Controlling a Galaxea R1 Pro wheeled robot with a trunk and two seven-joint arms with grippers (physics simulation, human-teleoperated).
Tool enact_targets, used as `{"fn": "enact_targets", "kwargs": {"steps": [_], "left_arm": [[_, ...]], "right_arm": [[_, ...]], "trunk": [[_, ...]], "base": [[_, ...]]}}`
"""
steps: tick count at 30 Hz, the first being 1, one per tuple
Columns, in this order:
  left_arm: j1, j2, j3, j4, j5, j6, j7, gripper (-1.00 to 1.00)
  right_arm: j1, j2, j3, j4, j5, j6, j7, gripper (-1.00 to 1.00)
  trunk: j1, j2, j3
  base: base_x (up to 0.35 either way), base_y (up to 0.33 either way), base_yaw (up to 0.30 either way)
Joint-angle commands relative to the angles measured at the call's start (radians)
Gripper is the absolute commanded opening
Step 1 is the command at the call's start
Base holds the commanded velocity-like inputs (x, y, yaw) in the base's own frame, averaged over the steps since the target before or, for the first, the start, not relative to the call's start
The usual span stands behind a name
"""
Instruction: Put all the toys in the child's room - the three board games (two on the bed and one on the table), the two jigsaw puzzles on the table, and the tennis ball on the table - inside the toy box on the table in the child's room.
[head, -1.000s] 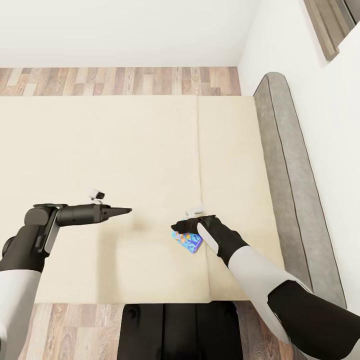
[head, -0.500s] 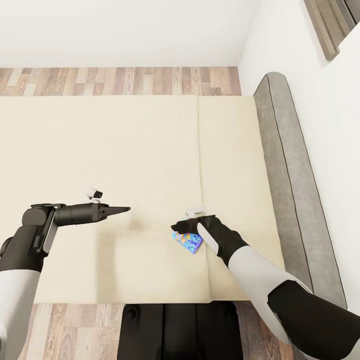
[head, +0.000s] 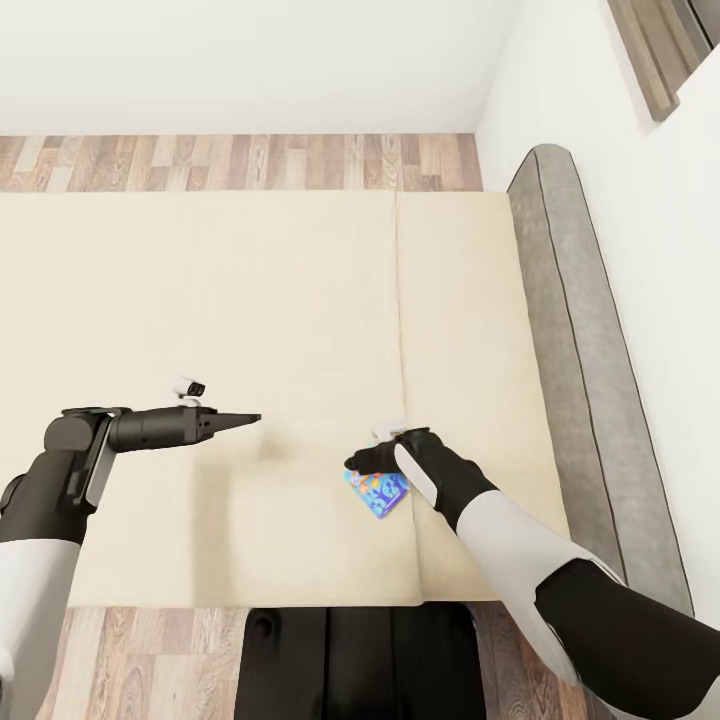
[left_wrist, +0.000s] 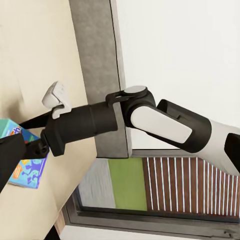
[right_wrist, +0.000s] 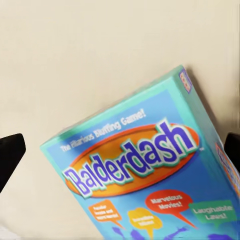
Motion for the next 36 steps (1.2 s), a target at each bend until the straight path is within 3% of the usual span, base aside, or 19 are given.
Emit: {"fn": "enact_targets", "kwargs": {"steps": [1,13,36], "left_arm": [[0.0,0.0,0.0,0.0,0.0,0.011,-0.004,1.0],[0.001,0.0,0.001,0.0,0.0,0.01,-0.004,1.0],[0.001,0.001,0.001,0.0,-0.001,0.011,-0.004,1.0]], "right_arm": [[-0.001,0.0,0.001,0.0,0.006,0.008,0.004,1.0],[-0.026,0.0,-0.001,-0.001,0.005,0.091,0.003,1.0],[-0.029,0.0,-0.006,0.035,0.0,0.104,-0.001,1.0]], "trunk": [[0.001,-0.002,-0.001],[0.001,-0.002,-0.001],[0.001,-0.002,-0.001]], "base": [[0.0,0.0,0.0],[0.0,0.0,0.0],[0.0,0.0,0.0]]}}
